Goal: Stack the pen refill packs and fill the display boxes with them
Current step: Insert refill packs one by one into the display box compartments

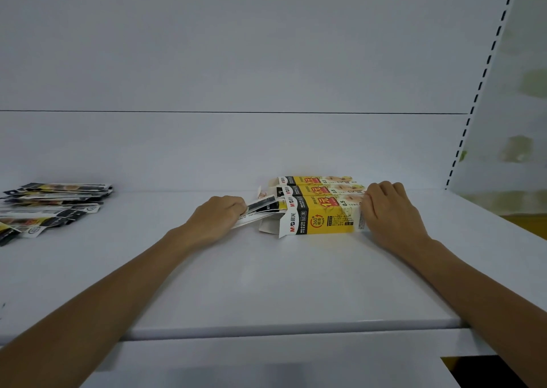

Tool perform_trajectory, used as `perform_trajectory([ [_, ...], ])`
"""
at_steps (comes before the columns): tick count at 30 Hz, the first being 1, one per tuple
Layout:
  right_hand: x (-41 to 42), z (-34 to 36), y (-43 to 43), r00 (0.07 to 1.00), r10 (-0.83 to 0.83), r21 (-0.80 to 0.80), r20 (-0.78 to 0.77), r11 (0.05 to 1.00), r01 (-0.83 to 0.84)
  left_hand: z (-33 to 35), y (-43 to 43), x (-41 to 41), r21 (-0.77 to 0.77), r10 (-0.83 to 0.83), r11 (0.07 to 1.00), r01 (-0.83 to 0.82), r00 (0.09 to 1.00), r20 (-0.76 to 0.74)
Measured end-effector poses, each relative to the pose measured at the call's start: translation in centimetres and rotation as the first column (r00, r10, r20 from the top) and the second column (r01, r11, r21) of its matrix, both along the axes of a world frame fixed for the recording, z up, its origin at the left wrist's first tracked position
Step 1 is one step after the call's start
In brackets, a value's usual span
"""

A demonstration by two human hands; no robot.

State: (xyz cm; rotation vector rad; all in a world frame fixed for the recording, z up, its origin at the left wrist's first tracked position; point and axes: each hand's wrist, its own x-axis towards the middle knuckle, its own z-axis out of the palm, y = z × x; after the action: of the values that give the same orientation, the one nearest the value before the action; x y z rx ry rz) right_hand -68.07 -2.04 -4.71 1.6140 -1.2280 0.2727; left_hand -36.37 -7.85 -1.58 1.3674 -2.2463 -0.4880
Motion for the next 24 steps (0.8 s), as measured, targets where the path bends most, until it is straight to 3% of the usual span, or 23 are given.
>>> perform_trajectory([
  [15,0.0,-0.1,-0.3,0.998,-0.057,0.044,0.015,0.997,0.056,1.6,-0.2,3.2,-0.249,0.132,0.967,-0.048,0.933,0.335],
  [20,0.1,0.0,0.0,0.999,-0.031,0.034,0.011,0.999,0.031,1.2,0.0,3.9,-0.229,0.149,0.971,-0.072,0.928,0.340],
  [24,0.2,0.0,0.1,0.999,-0.036,0.019,-0.004,0.999,0.036,1.3,-0.3,5.8,-0.188,0.236,0.964,-0.189,0.933,0.271],
])
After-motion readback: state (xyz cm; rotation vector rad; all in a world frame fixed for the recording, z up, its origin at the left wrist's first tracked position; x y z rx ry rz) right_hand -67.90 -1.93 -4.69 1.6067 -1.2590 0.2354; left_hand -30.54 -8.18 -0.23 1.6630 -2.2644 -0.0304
